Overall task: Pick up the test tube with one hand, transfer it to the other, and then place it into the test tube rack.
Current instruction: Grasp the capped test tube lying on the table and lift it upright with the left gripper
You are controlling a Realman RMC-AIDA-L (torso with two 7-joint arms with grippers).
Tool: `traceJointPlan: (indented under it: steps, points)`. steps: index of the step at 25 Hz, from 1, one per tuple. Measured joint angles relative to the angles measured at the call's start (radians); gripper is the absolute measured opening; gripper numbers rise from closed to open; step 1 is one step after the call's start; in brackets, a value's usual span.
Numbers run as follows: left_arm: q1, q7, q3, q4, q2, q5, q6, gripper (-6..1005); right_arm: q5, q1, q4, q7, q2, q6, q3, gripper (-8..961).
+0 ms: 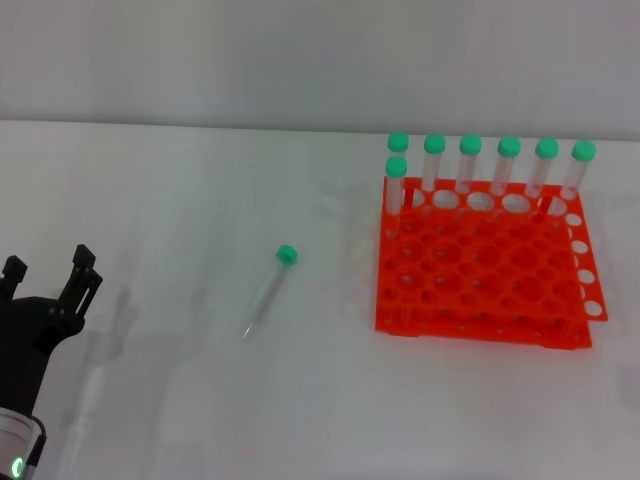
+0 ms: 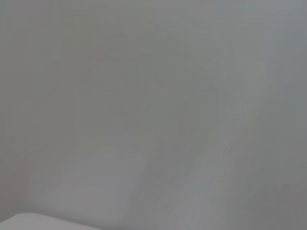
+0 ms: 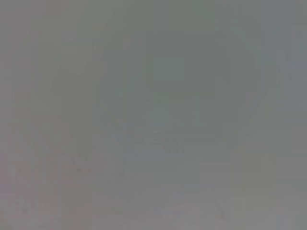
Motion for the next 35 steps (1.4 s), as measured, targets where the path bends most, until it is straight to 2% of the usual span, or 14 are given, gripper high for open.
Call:
traceJointPlan:
  steps: [9,13,15,19,23,24,25,28,30,35]
  points:
    - [-0.01,-0.01,0.0,0.002,0.0,-0.003,-0.009,878,0.0,0.007,0.003,0.0,0.0,0.0,0.0,850]
    - [-0.054,-0.05,-0.001,0.003,0.005,0.0,-0.034,878,0.0,0.009,0.003,0.0,0.0,0.0,0.0,850]
    - [-0.104,-0.108,-0.007,-0.023,0.014,0.002,-0.087,878,0.0,0.009,0.003,0.0,0.0,0.0,0.0,850]
    - [-0.233,-0.347,0.004,-0.167,0.033,0.054,-0.194,878,0.0,0.013,0.003,0.0,-0.001,-0.002,0.0,850]
    - [-0.364,-0.756,0.017,-0.371,0.061,0.28,-0.213,878,0.0,0.015,0.003,0.0,0.0,-0.003,0.0,850]
    - [-0.402,-0.86,0.025,-0.423,0.075,0.35,-0.207,878,0.0,0.015,0.003,0.0,0.0,-0.003,0.0,850]
    - [-0.429,-0.94,0.045,-0.458,0.086,0.403,-0.203,878,0.0,0.015,0.003,0.0,0.0,-0.003,0.0,850]
    - [-0.505,-1.203,0.176,-0.581,0.115,0.508,-0.167,877,0.0,0.014,0.003,0.0,0.0,-0.003,0.0,850]
    - [-0.561,-1.369,0.251,-0.699,0.119,0.586,-0.104,877,0.0,0.014,0.003,0.0,-0.001,-0.003,0.0,850]
    - [-0.687,-1.573,0.252,-0.908,0.118,0.83,0.026,877,0.0,0.016,0.003,0.0,-0.002,-0.006,0.0,850]
